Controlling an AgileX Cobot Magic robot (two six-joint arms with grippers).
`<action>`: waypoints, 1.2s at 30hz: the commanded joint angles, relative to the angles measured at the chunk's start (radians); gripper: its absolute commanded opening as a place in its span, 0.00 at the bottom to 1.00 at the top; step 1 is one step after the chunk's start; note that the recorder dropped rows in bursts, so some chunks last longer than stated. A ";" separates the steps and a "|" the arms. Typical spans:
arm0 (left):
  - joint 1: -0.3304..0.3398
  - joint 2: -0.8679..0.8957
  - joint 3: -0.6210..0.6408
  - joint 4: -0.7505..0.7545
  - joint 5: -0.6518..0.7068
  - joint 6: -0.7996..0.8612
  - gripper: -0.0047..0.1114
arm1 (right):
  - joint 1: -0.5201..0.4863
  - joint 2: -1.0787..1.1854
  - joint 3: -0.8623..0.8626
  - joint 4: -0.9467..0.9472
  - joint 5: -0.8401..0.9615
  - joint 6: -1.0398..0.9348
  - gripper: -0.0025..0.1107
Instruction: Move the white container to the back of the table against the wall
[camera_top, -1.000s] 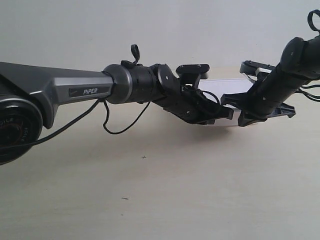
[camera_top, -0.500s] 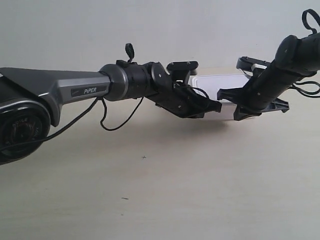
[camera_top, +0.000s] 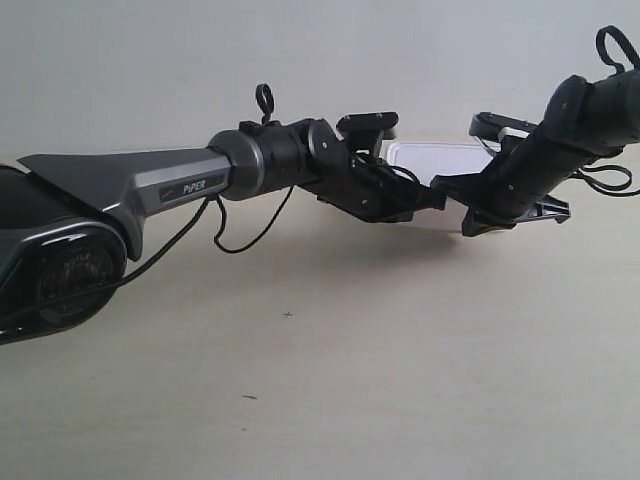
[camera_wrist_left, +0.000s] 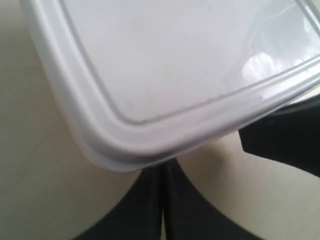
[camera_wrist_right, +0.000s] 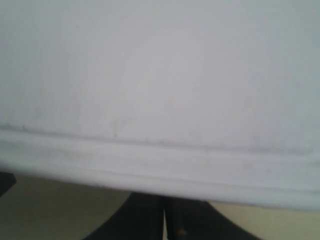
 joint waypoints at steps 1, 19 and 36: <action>0.013 0.003 -0.035 0.005 0.003 -0.008 0.04 | -0.004 0.026 -0.037 0.004 -0.007 -0.012 0.02; 0.046 0.016 -0.035 -0.002 0.001 -0.008 0.04 | -0.004 0.137 -0.258 0.004 0.078 -0.012 0.02; 0.044 0.019 -0.035 -0.022 -0.028 -0.008 0.04 | -0.004 0.167 -0.283 0.002 0.036 -0.009 0.02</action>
